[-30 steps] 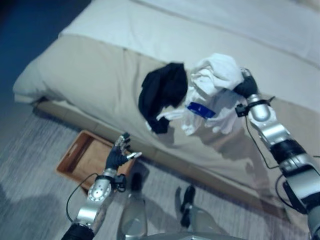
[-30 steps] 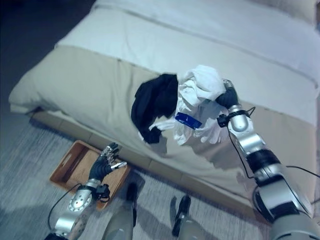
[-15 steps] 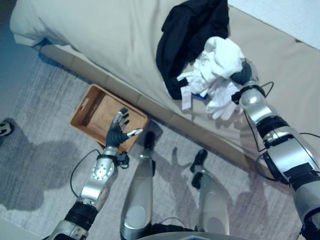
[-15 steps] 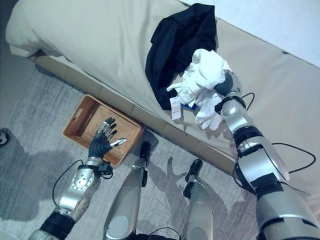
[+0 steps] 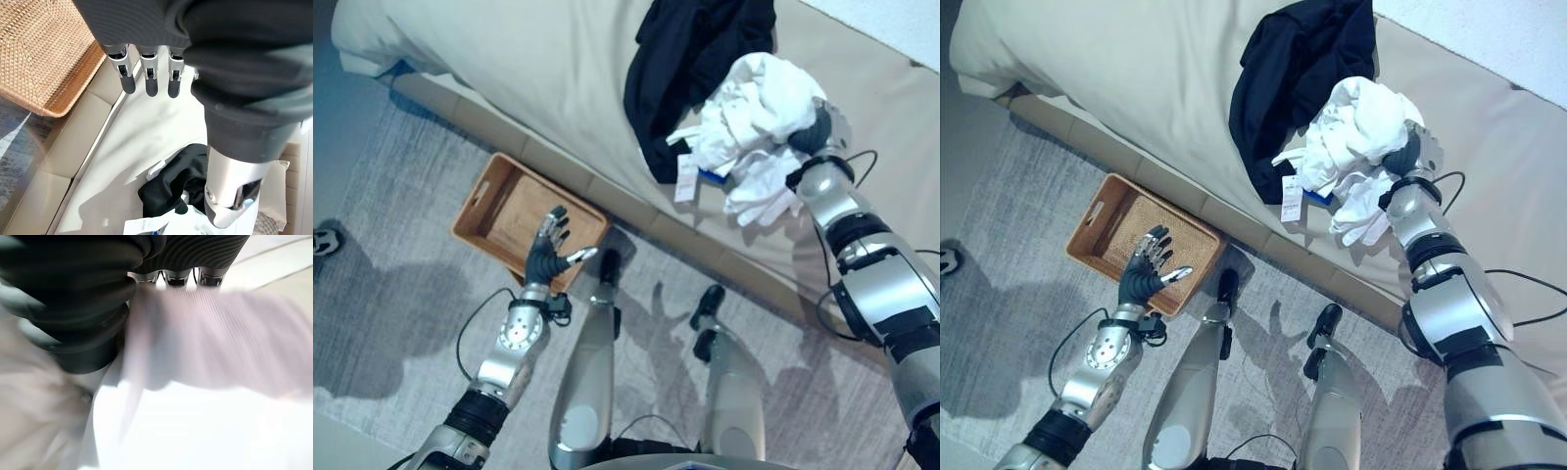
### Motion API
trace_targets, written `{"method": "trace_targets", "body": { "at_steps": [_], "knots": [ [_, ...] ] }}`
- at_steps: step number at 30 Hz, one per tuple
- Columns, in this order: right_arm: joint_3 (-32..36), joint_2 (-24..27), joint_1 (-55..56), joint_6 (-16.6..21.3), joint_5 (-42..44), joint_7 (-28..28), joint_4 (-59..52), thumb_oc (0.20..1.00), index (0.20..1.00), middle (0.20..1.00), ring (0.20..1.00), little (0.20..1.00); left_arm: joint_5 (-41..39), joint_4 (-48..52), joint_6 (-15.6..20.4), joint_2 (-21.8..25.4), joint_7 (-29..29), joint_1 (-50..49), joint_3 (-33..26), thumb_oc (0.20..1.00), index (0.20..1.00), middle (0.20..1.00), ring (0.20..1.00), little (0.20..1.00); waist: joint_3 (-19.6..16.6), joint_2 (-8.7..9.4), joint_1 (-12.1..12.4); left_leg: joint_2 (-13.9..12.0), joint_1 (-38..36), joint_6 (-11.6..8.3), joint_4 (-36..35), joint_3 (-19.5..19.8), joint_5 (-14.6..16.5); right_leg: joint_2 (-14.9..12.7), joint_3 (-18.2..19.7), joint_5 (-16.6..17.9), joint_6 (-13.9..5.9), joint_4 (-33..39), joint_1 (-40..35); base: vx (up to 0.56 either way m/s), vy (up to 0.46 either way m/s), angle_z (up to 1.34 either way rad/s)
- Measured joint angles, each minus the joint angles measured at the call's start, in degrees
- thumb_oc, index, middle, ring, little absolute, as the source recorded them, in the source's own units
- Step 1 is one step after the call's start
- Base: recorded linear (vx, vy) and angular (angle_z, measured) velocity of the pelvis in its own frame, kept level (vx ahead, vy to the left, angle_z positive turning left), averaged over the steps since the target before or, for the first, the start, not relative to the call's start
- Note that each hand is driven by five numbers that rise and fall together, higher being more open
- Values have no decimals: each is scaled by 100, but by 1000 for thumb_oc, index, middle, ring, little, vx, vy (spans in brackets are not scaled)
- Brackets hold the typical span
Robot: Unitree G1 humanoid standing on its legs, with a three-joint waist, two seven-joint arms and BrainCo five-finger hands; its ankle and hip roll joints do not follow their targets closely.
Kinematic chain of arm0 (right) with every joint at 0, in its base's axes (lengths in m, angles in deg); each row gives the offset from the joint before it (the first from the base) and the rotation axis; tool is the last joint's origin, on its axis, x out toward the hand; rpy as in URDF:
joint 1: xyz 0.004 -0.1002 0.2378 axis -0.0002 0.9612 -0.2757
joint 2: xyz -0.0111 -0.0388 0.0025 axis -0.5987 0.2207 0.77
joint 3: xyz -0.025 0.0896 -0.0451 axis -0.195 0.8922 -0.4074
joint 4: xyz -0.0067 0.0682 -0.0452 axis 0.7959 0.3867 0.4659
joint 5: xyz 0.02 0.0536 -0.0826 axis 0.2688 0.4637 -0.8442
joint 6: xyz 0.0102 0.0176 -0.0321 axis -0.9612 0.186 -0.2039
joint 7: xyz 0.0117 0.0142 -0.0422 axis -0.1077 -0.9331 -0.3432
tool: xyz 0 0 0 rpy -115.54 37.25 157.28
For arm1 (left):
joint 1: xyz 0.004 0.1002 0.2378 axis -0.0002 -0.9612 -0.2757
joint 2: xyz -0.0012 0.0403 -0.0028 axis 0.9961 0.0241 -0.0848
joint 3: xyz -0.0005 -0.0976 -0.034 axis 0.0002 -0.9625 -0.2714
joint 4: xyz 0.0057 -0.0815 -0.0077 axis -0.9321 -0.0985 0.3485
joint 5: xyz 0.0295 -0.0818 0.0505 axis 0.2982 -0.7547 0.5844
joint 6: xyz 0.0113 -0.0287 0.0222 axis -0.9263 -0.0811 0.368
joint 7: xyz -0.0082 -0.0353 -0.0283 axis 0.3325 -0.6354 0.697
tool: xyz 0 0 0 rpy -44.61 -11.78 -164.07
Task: Pick up clothes into the bucket
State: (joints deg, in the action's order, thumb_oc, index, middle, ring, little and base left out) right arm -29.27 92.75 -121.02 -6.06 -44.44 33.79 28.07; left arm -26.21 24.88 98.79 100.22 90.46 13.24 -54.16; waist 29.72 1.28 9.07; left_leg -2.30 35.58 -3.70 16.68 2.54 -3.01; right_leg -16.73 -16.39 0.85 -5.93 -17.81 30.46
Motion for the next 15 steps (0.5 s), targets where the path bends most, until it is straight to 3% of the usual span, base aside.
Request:
{"method": "trace_targets", "body": {
  "at_steps": [15],
  "knots": [
    [190, 10, -47, -435, -852, -1129, -688, 1000, 1000, 1000, 1000, 1000, 177, 0, -1, -11, 422, 175, -8, 1000, 1000, 1000, 1000, 1000, -4, -6, -43, 4, -20, 17, 2, -18, -12, -4, 5, 9, -11, 7, -17, 0, 0, 0]
  ]
}}
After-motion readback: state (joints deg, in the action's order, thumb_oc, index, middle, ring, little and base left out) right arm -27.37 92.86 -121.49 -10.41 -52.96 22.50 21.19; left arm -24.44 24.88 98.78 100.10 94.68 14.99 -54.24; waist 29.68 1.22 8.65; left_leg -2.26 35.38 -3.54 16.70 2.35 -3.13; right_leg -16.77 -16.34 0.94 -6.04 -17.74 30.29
